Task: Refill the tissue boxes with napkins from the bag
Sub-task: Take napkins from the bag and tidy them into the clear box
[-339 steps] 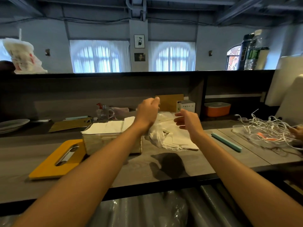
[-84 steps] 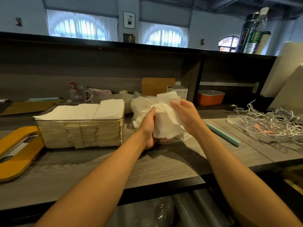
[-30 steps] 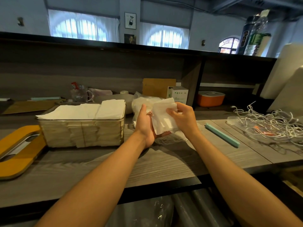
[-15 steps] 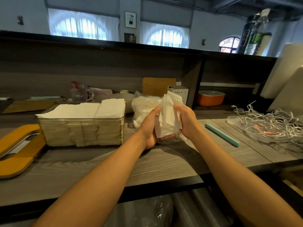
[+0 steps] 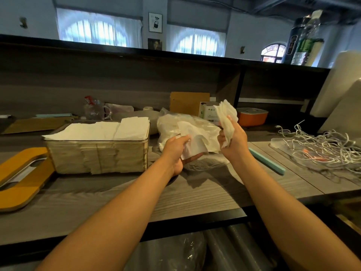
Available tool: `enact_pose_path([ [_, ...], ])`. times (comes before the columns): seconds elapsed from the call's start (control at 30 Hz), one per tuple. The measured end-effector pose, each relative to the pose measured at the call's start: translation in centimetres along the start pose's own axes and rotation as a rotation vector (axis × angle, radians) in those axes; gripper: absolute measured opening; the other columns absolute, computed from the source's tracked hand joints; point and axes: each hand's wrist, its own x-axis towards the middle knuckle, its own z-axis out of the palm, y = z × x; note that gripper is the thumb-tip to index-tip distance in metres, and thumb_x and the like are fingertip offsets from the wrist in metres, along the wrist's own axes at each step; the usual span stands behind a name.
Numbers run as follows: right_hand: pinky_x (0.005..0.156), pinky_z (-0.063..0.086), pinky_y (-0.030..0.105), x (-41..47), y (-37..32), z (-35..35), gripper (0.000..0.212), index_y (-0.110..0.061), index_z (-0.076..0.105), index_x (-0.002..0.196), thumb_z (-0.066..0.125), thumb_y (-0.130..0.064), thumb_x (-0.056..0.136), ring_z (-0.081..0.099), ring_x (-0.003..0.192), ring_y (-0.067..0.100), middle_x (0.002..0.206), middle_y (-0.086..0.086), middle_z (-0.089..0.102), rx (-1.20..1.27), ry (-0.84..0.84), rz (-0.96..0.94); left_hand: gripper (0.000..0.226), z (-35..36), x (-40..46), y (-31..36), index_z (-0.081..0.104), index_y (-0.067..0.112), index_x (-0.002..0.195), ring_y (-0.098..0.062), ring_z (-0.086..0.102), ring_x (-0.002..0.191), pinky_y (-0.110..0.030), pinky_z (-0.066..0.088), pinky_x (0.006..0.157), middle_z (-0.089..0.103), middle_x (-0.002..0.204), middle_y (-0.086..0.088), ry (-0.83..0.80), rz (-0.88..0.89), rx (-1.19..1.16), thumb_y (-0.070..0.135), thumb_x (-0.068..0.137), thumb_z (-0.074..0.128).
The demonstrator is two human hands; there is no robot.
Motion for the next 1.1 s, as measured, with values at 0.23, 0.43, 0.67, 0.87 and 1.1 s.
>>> enact_pose_path([
  [0.23,0.075,0.060,0.042,-0.1,0.0,0.1,0.044,-0.010,0.059,0.127,0.069,-0.028,0.088,0.068,0.100,0.029,0.116,0.013,0.067,-0.181,-0.154,0.088,0.010,-0.5,-0.5,1.2,0.061,0.020,0.104,-0.027,0.063,0.096,-0.034,0.058,0.046,0.062,0.112,-0.008,0.022,0.027,-0.012,0.020,0.100,0.052],
  [0.43,0.057,0.059,0.029,-0.8,-2.3,-0.8,0.079,-0.010,0.061,0.114,0.098,-0.028,0.046,0.070,0.070,0.014,0.084,0.006,0.068,-0.020,-0.540,0.179,0.020,-1.7,-0.5,2.4,0.063,0.014,0.109,-0.023,0.060,0.084,-0.022,0.044,0.044,0.060,0.102,-0.011,-0.190,0.043,0.460,0.020,0.095,0.051],
  [0.67,0.083,0.057,0.042,-1.7,-0.2,0.8,0.025,-0.013,0.063,0.113,0.065,-0.012,0.089,0.069,0.087,0.022,0.104,0.009,0.070,-0.735,-0.468,0.021,0.021,-2.2,-0.4,2.5,0.065,0.014,0.106,-0.024,0.065,0.081,-0.026,0.041,0.052,0.072,0.091,-0.005,-0.170,0.037,0.358,0.023,0.098,0.048],
  [0.87,0.074,0.058,0.036,-0.8,0.4,0.2,0.039,-0.013,0.060,0.119,0.064,-0.036,0.088,0.069,0.086,0.022,0.106,0.011,0.070,-0.538,-0.471,0.353,0.048,-2.6,0.1,3.0,0.060,0.010,0.126,-0.028,0.068,0.092,-0.033,0.058,0.069,0.073,0.102,-0.013,-0.184,-0.030,-0.071,0.044,0.103,0.035],
  [1.1,0.056,0.057,0.036,-0.3,0.8,0.6,0.037,-0.007,0.055,0.127,0.063,-0.023,0.094,0.070,0.076,0.019,0.098,0.009,0.068,-0.517,-0.300,0.178,0.028,-2.2,-0.1,2.6,0.064,0.003,0.107,-0.020,0.070,0.074,-0.025,0.060,0.061,0.071,0.087,-0.013,-0.180,-0.050,-0.142,0.028,0.098,0.056],
])
